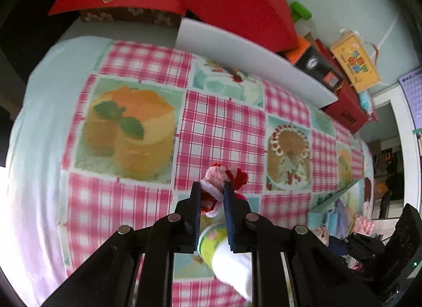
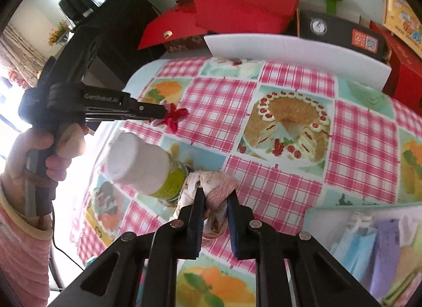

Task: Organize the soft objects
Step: 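Lift and carry the red flower clip and pink scrunchie over the tray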

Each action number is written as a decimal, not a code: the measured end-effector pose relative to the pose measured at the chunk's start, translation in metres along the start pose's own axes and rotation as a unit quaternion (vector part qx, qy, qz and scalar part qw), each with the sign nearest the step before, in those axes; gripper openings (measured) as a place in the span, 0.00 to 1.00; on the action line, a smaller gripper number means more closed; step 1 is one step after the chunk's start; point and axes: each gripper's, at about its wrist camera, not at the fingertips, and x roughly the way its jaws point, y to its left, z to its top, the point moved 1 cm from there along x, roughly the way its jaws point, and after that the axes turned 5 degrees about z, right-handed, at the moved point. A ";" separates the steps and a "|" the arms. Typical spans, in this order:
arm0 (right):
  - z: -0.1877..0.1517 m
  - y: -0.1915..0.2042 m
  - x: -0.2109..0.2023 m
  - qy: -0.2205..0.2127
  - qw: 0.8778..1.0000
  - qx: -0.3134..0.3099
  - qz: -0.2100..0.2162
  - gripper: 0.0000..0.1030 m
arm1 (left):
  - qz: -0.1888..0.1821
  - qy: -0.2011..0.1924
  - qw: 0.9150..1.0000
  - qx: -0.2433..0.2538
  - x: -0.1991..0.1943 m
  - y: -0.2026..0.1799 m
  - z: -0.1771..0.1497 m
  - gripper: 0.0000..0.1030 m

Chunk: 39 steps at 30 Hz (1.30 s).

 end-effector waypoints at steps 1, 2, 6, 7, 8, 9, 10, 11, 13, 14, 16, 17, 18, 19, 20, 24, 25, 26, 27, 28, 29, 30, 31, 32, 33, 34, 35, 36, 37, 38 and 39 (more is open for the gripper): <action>-0.002 0.002 -0.008 -0.006 1.000 0.000 0.001 0.17 | 0.004 -0.012 1.000 -0.002 -0.011 -0.001 -0.004 0.16; -0.003 0.003 -0.014 -0.011 1.000 0.001 0.001 0.17 | 0.008 -0.021 1.000 -0.001 -0.018 -0.001 -0.007 0.16; -0.012 0.009 -0.039 -0.031 1.000 0.004 0.002 0.17 | 0.021 -0.067 0.998 -0.009 -0.056 -0.008 -0.030 0.16; -0.016 0.010 -0.049 -0.038 0.999 0.003 0.001 0.17 | 0.028 -0.077 0.997 -0.012 -0.066 -0.010 -0.038 0.16; -0.020 0.011 -0.058 -0.044 0.999 0.003 0.000 0.17 | 0.034 -0.087 0.996 -0.014 -0.075 -0.011 -0.047 0.16; -0.024 0.011 -0.064 -0.050 0.999 0.005 0.000 0.17 | 0.037 -0.096 0.995 -0.017 -0.084 -0.013 -0.056 0.16; -0.028 0.011 -0.074 -0.058 0.998 0.007 -0.001 0.17 | 0.036 -0.103 0.994 -0.019 -0.091 -0.015 -0.065 0.16; -0.033 0.011 -0.082 -0.066 0.998 0.010 -0.001 0.17 | 0.028 -0.112 0.993 -0.023 -0.097 -0.018 -0.075 0.16; -0.042 0.012 -0.095 -0.079 0.997 0.015 -0.003 0.17 | 0.016 -0.128 0.991 -0.030 -0.110 -0.022 -0.096 0.16; -0.049 0.012 -0.106 -0.088 0.996 0.019 -0.005 0.17 | 0.012 -0.135 0.990 -0.032 -0.115 -0.025 -0.108 0.16; -0.062 0.011 -0.123 -0.102 0.994 0.025 -0.010 0.17 | -0.002 -0.143 0.989 -0.034 -0.121 -0.033 -0.131 0.16; -0.067 0.011 -0.127 -0.106 0.994 0.027 -0.012 0.17 | -0.010 -0.144 0.989 -0.035 -0.122 -0.036 -0.140 0.16; -0.075 0.010 -0.136 -0.112 0.993 0.029 -0.016 0.17 | -0.017 -0.146 0.988 -0.038 -0.124 -0.041 -0.150 0.16; -0.083 0.009 -0.144 -0.117 0.992 0.034 -0.019 0.17 | -0.022 -0.149 0.988 -0.042 -0.125 -0.047 -0.160 0.16; -0.091 0.007 -0.150 -0.120 0.992 0.039 -0.022 0.17 | -0.023 -0.151 0.987 -0.045 -0.125 -0.054 -0.170 0.16; -0.120 -0.001 -0.172 -0.135 0.989 0.060 -0.023 0.17 | -0.039 -0.139 0.989 -0.041 -0.121 -0.079 -0.202 0.16; -0.126 -0.003 -0.177 -0.138 0.988 0.064 -0.025 0.17 | -0.039 -0.137 0.989 -0.038 -0.121 -0.085 -0.208 0.16; -0.133 -0.006 -0.182 -0.142 0.987 0.070 -0.030 0.17 | -0.039 -0.135 0.989 -0.035 -0.121 -0.090 -0.212 0.16; -0.140 -0.011 -0.187 -0.145 0.986 0.077 -0.033 0.17 | -0.039 -0.133 0.990 -0.032 -0.121 -0.095 -0.216 0.16; -0.146 -0.015 -0.192 -0.148 0.985 0.086 -0.033 0.17 | -0.038 -0.131 0.990 -0.029 -0.121 -0.101 -0.220 0.16; -0.150 -0.019 -0.195 -0.150 0.984 0.090 -0.033 0.17 | -0.038 -0.130 0.991 -0.024 -0.122 -0.106 -0.224 0.16; -0.156 -0.023 -0.200 -0.154 0.983 0.097 -0.033 0.17 | -0.038 -0.129 0.991 -0.020 -0.123 -0.112 -0.227 0.16; -0.162 -0.026 -0.204 -0.158 0.982 0.103 -0.033 0.17 | -0.036 -0.129 0.991 -0.015 -0.124 -0.118 -0.230 0.16; -0.165 -0.029 -0.207 -0.160 0.981 0.107 -0.033 0.17 | -0.033 -0.129 0.991 -0.008 -0.125 -0.125 -0.233 0.16; -0.170 -0.032 -0.210 -0.164 0.979 0.113 -0.032 0.17 | -0.031 -0.129 0.991 -0.004 -0.125 -0.129 -0.235 0.16; -0.174 -0.036 -0.214 -0.168 0.978 0.118 -0.033 0.17 | -0.030 -0.127 0.991 0.001 -0.125 -0.136 -0.237 0.16; -0.178 -0.038 -0.217 -0.170 0.977 0.122 -0.033 0.17 | -0.030 -0.126 0.992 0.005 -0.125 -0.140 -0.239 0.16; -0.181 -0.041 -0.220 -0.172 0.977 0.124 -0.034 0.17 | -0.029 -0.125 0.992 0.009 -0.126 -0.146 -0.240 0.16; -0.184 -0.043 -0.223 -0.176 0.976 0.127 -0.034 0.17 | -0.026 -0.124 0.992 0.015 -0.126 -0.151 -0.242 0.16; -0.187 -0.045 -0.227 -0.179 0.975 0.128 -0.035 0.17 | -0.024 -0.123 0.992 0.019 -0.126 -0.157 -0.244 0.16; -0.189 -0.048 -0.229 -0.182 0.974 0.131 -0.035 0.17 | -0.022 -0.122 0.992 0.024 -0.126 -0.162 -0.245 0.16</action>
